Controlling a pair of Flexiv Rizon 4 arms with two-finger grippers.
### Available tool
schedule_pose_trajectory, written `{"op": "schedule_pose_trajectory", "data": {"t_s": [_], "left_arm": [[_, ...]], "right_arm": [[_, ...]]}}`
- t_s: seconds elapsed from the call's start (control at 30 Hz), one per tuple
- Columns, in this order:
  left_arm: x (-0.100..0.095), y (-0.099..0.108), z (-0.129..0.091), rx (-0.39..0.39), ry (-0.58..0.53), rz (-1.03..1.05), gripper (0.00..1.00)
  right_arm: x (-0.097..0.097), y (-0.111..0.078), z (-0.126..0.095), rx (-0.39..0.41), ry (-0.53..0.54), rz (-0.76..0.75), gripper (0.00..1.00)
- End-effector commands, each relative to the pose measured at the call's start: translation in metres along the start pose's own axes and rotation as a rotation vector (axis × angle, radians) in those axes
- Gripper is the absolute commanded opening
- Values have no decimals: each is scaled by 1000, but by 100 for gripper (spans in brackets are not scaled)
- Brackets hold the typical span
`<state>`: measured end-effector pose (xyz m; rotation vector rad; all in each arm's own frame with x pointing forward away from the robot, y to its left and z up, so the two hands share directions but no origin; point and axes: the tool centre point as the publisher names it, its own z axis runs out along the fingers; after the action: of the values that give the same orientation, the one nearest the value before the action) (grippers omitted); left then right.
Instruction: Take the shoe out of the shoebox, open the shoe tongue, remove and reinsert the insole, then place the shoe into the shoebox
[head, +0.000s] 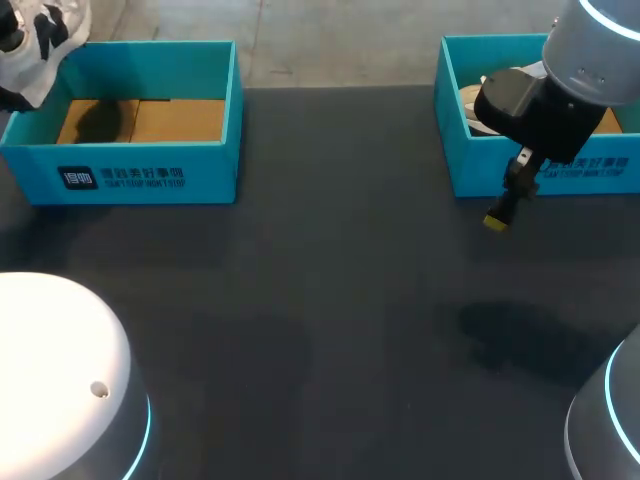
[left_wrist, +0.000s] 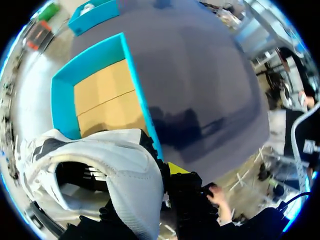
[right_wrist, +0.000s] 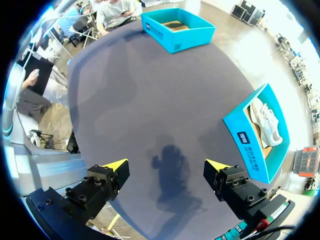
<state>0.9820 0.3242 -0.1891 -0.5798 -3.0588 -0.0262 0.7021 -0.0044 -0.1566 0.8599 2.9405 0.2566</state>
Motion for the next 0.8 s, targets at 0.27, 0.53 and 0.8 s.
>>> {"op": "schedule_pose_trajectory", "data": {"t_s": [0.27, 0.53, 0.8], "left_arm": [[-12, 23, -12, -26, 91, 347, 0], [-20, 34, -14, -38, 147, 601, 0], [-37, 38, -21, -48, 146, 877, 0]], "right_arm": [[-1, 2, 1, 5, 2, 1, 100], [-1, 2, 1, 5, 2, 1, 100], [-1, 2, 1, 5, 2, 1, 100]]}}
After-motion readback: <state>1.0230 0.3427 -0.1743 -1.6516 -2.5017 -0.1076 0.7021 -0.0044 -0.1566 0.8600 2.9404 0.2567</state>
